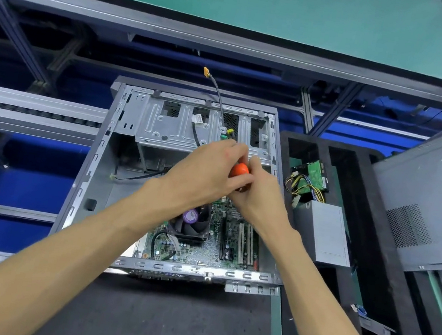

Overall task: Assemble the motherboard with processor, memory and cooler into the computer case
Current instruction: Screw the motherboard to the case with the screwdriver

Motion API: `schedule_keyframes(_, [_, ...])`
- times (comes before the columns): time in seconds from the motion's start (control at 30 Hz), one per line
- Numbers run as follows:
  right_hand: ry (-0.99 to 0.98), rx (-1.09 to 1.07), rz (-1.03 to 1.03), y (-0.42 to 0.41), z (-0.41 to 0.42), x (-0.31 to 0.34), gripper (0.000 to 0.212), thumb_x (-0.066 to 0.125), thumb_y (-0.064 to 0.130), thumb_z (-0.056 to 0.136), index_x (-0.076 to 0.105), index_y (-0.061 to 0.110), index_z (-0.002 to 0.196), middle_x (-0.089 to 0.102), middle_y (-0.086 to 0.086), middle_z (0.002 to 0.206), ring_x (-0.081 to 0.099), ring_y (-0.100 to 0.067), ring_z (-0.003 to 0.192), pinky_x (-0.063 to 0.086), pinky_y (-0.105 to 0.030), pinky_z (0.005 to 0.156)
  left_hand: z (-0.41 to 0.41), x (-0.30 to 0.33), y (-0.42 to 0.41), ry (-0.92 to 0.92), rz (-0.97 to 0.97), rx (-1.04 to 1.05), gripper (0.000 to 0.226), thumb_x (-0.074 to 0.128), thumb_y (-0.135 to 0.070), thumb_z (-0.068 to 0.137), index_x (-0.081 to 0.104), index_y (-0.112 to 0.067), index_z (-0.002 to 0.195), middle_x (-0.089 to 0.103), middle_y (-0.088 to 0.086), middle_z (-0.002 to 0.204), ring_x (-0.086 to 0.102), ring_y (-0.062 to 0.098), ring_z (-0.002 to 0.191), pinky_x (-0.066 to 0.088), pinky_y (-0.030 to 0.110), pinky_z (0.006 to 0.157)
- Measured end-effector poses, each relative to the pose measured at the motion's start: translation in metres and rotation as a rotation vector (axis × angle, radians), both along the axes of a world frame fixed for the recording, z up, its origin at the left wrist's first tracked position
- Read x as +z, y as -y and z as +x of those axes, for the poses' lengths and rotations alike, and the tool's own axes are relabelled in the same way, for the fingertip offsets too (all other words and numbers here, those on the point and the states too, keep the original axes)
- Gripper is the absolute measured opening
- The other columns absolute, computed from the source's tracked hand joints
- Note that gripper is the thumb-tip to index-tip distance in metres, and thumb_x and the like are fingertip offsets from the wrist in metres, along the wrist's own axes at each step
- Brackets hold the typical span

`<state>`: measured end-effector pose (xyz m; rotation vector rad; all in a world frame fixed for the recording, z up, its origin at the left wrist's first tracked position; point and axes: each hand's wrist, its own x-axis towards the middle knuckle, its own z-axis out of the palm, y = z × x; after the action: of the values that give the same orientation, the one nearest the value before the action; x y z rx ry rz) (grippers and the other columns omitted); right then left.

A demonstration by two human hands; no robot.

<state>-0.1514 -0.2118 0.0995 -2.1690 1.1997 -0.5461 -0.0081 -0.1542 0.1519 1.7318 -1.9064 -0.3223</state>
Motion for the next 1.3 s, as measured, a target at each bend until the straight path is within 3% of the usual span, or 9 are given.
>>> schedule_keyframes(0.1, [0.075,0.092,0.103,0.002,-0.006,0.006,0.036,0.072,0.027,0.078,0.049,0.031,0.104,0.064,0.014,0.081,0.062,0.0,0.067,0.047,-0.021,0.055,0.006,0.01,0.004,0.034,0.076,-0.16,0.021,0.068,-0.023,0.089,0.067,-0.02,0.11,0.065,-0.004,0.104,0.053,0.012,0.094,0.045,0.029,0.091])
schedule_keyframes(0.2, [0.093,0.177,0.194,0.004,-0.012,0.013,0.03,0.073,0.018,0.081,0.056,0.04,0.09,0.072,0.003,0.072,0.068,-0.008,0.055,0.054,-0.025,0.054,0.008,0.018,0.006,0.08,0.181,-0.217,0.031,0.064,-0.016,0.088,0.06,-0.023,0.119,0.064,-0.007,0.103,0.048,0.009,0.09,0.037,0.021,0.081])
schedule_keyframes(0.4, [0.099,0.137,0.221,0.005,-0.01,0.011,0.011,0.076,0.022,0.086,0.066,0.023,0.09,0.073,0.0,0.067,0.07,-0.016,0.053,0.058,-0.035,0.049,0.002,0.026,0.008,0.257,0.126,0.035,0.044,0.06,-0.059,0.086,0.05,-0.017,0.095,0.057,0.001,0.082,0.056,0.024,0.072,0.045,0.036,0.063])
schedule_keyframes(0.57, [0.14,0.165,0.245,0.003,-0.013,0.013,0.014,0.074,0.028,0.086,0.06,0.029,0.088,0.074,0.003,0.068,0.071,-0.013,0.055,0.056,-0.027,0.052,-0.002,0.037,0.013,0.267,0.23,-0.131,0.01,0.06,-0.02,0.091,0.06,-0.016,0.1,0.056,0.001,0.092,0.058,0.023,0.088,0.048,0.039,0.075])
schedule_keyframes(0.63, [0.163,0.153,0.285,0.004,-0.014,0.015,0.014,0.074,0.029,0.085,0.061,0.025,0.086,0.075,0.002,0.068,0.071,-0.015,0.053,0.053,-0.022,0.049,-0.002,0.041,0.013,0.234,0.324,-0.225,0.026,0.055,-0.006,0.086,0.063,-0.021,0.106,0.054,0.0,0.104,0.056,0.021,0.094,0.049,0.041,0.081])
schedule_keyframes(0.83, [0.219,0.096,0.266,0.007,-0.012,0.013,0.01,0.074,0.032,0.079,0.064,0.031,0.078,0.071,-0.002,0.061,0.069,-0.021,0.05,0.058,-0.034,0.049,-0.005,0.027,0.012,0.318,0.183,0.085,0.044,0.056,-0.058,0.089,0.049,-0.016,0.102,0.062,0.004,0.085,0.058,0.029,0.078,0.049,0.041,0.068])
schedule_keyframes(0.97, [0.205,0.117,0.22,0.008,-0.013,0.01,0.011,0.072,0.043,0.075,0.062,0.038,0.078,0.073,0.004,0.067,0.07,-0.015,0.051,0.059,-0.034,0.054,-0.003,0.032,0.018,0.279,0.224,-0.055,0.019,0.061,-0.028,0.091,0.059,-0.016,0.105,0.065,0.006,0.095,0.061,0.028,0.09,0.05,0.041,0.076])
schedule_keyframes(1.07, [0.198,0.122,0.222,0.01,-0.014,0.011,0.015,0.071,0.029,0.079,0.06,0.038,0.076,0.074,0.0,0.069,0.071,-0.014,0.052,0.06,-0.037,0.055,0.001,0.04,0.021,0.239,0.365,-0.215,0.03,0.056,-0.003,0.084,0.064,-0.02,0.108,0.057,0.0,0.108,0.056,0.022,0.099,0.049,0.043,0.088])
schedule_keyframes(1.3, [0.149,0.114,0.202,0.011,-0.012,0.011,0.021,0.082,0.026,0.083,0.062,0.024,0.09,0.071,0.002,0.073,0.069,-0.016,0.049,0.057,-0.032,0.05,-0.005,0.028,0.022,0.363,0.195,0.09,0.037,0.059,-0.051,0.09,0.052,-0.014,0.093,0.061,0.005,0.084,0.059,0.029,0.08,0.048,0.039,0.067])
